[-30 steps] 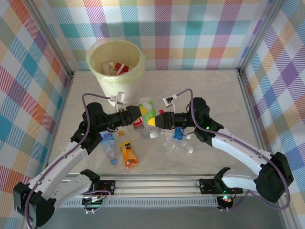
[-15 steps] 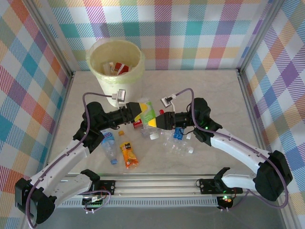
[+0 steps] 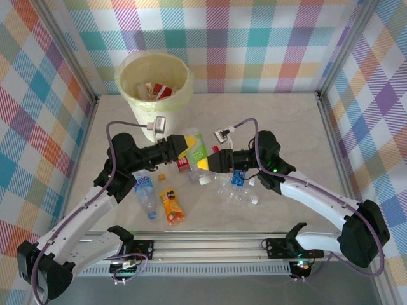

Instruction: Put the plastic bottles in the bin

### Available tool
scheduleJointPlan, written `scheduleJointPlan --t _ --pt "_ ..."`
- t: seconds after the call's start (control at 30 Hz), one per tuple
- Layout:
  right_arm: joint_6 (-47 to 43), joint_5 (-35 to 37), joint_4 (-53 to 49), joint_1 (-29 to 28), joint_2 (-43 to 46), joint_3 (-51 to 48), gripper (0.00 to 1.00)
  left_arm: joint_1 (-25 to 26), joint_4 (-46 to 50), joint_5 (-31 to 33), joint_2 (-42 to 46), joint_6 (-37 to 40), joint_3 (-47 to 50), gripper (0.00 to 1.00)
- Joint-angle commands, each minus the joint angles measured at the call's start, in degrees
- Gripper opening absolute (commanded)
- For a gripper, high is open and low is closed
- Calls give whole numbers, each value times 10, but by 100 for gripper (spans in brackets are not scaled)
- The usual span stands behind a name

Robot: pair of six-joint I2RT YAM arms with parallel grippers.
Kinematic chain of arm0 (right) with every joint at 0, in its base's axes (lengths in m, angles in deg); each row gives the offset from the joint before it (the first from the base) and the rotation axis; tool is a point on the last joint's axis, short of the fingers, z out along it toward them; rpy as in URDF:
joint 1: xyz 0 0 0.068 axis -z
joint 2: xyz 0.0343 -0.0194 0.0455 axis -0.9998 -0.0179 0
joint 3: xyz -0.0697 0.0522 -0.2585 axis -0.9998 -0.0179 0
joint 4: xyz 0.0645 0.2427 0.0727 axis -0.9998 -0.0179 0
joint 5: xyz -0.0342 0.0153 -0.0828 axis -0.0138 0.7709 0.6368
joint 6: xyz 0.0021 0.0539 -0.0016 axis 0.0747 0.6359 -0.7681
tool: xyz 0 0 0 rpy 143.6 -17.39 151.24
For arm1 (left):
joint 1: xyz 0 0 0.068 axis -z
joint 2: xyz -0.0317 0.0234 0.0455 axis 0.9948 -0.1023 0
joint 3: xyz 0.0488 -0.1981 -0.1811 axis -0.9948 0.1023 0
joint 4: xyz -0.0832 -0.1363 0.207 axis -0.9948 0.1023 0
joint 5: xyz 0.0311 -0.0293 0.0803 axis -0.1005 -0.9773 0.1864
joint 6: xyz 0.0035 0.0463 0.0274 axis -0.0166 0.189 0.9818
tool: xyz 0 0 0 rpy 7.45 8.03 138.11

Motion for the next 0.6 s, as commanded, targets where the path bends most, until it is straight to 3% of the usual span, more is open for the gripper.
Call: scheduleJointPlan --t 0.0,0.2,0.33,0.57 --pt "-74 38 -107 8 43 4 93 1 82 21 21 69 -65 52" --pt "-225 184 -332 6 134 51 98 -22 307 85 -23 221 -195 52" --pt "-304 307 -418 -13 184 85 99 -31 426 147 -83 312 -292 52" --pt "-419 536 -504 -142 188 171 98 -56 552 245 -188 428 -480 53"
